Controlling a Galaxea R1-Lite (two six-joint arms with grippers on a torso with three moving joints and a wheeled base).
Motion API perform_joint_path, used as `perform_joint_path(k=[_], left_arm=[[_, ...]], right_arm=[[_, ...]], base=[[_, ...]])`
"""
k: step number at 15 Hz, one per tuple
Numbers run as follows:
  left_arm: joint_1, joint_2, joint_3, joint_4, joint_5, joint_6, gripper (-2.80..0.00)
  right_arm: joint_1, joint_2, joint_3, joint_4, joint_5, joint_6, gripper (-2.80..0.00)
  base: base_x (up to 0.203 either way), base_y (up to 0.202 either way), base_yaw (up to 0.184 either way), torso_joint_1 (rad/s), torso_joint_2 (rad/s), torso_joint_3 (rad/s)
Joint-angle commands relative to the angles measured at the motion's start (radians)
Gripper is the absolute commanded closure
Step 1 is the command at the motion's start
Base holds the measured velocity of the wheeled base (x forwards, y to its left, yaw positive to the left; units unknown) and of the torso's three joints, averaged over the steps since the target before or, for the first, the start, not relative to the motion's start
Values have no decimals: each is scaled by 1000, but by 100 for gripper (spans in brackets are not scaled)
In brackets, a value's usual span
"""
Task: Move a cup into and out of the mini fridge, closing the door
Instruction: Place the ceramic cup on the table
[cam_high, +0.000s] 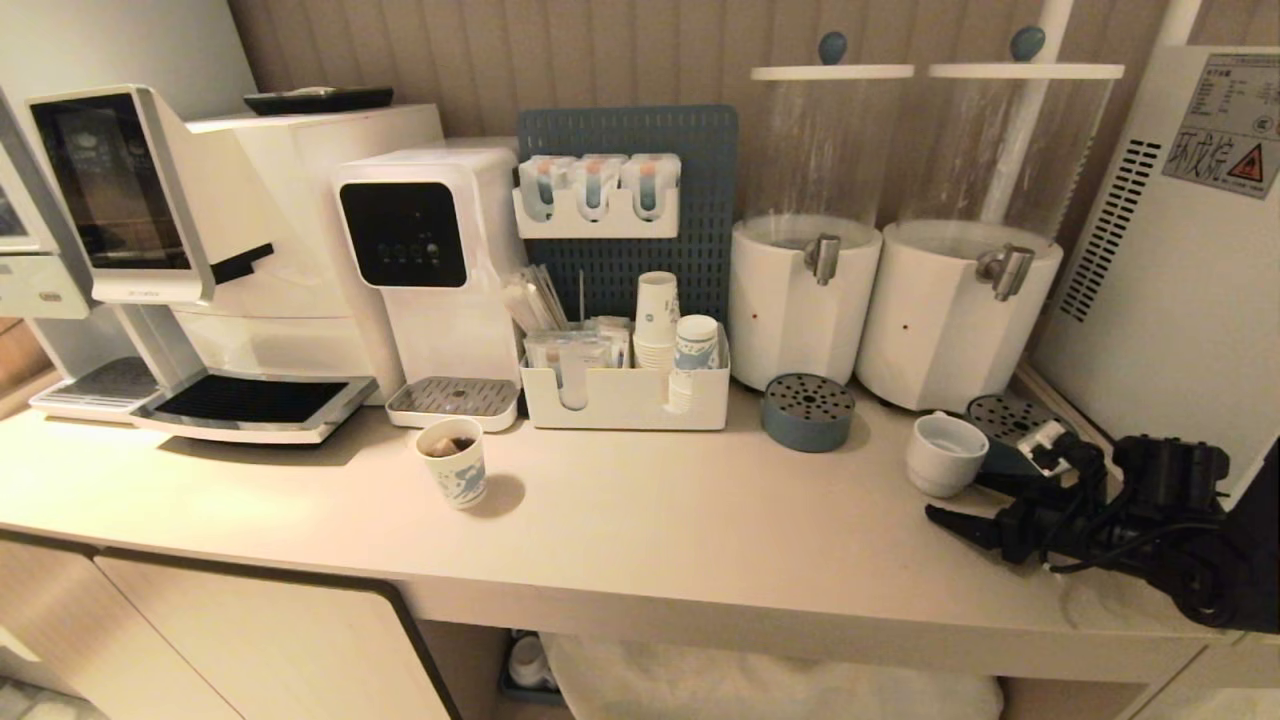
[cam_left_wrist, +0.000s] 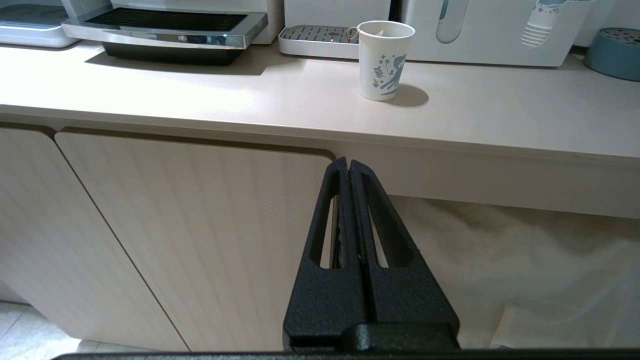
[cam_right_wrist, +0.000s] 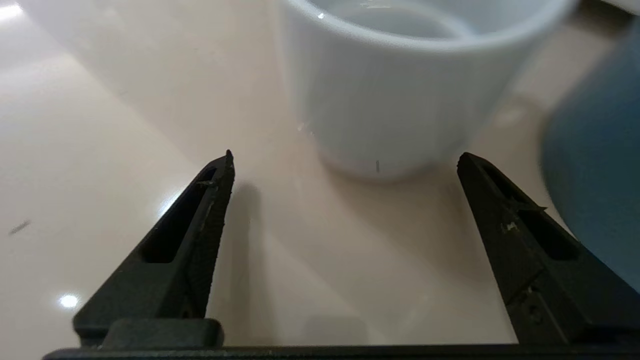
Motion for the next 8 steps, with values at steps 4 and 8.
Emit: perform_joint_path(k=[4,8], left_arm=[[0,2,0,-1,0,-1,0],[0,2,0,0,0,-1,0]], right_arm=[[-66,-142,111,-13,54,-25,-280],[-134,-274,220,-10,110,-31,0]], base=[[0,0,0,0,0,0],[0,0,0,0,0,0]])
